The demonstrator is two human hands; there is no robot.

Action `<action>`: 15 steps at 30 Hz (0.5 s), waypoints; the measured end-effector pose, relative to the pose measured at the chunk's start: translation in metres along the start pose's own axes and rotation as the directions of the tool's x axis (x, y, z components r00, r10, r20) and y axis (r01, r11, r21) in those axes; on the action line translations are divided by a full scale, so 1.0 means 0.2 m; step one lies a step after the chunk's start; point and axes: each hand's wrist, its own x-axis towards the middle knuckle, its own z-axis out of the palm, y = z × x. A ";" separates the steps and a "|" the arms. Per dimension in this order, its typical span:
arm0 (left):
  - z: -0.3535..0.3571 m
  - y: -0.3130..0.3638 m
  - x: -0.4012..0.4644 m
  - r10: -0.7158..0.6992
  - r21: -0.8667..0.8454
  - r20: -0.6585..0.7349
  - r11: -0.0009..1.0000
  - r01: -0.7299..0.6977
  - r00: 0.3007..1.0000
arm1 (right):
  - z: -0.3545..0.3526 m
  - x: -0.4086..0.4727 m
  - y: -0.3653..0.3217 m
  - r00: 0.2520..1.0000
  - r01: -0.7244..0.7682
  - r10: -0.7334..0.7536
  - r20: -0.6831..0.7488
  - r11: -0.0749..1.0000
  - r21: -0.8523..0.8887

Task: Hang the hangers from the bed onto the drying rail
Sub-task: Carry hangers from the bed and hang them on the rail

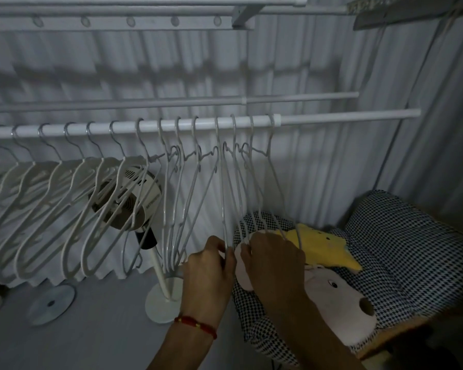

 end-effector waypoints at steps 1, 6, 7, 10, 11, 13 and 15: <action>0.00 0.00 0.00 -0.004 -0.012 0.012 1.000 0.004 1.000 | 0.00 0.00 0.00 1.000 -0.009 0.009 -0.001 1.000 -0.014; 0.00 0.00 0.00 -0.011 -0.025 0.053 1.000 0.012 0.999 | -0.02 0.00 -0.02 1.000 -0.008 0.008 -0.012 0.999 -0.033; 0.01 0.00 0.00 -0.010 -0.025 0.053 1.000 0.011 0.999 | -0.02 0.00 -0.02 1.000 0.001 -0.001 -0.009 1.000 -0.023; 0.01 0.01 0.00 0.000 -0.041 0.044 0.999 0.002 0.999 | -0.02 0.00 -0.01 1.000 0.004 -0.004 0.008 1.000 -0.029; 0.01 0.01 0.00 0.004 -0.043 0.037 0.999 -0.002 0.999 | -0.03 0.00 -0.01 1.000 -0.004 0.004 0.008 0.999 -0.034; 0.01 0.00 0.00 0.002 -0.039 0.033 0.999 -0.001 0.999 | -0.02 0.00 -0.01 1.000 -0.011 0.012 0.007 1.000 -0.021; 0.01 0.00 0.00 -0.008 -0.029 0.040 1.000 0.009 0.999 | -0.02 0.00 -0.01 1.000 -0.010 0.010 0.015 1.000 -0.010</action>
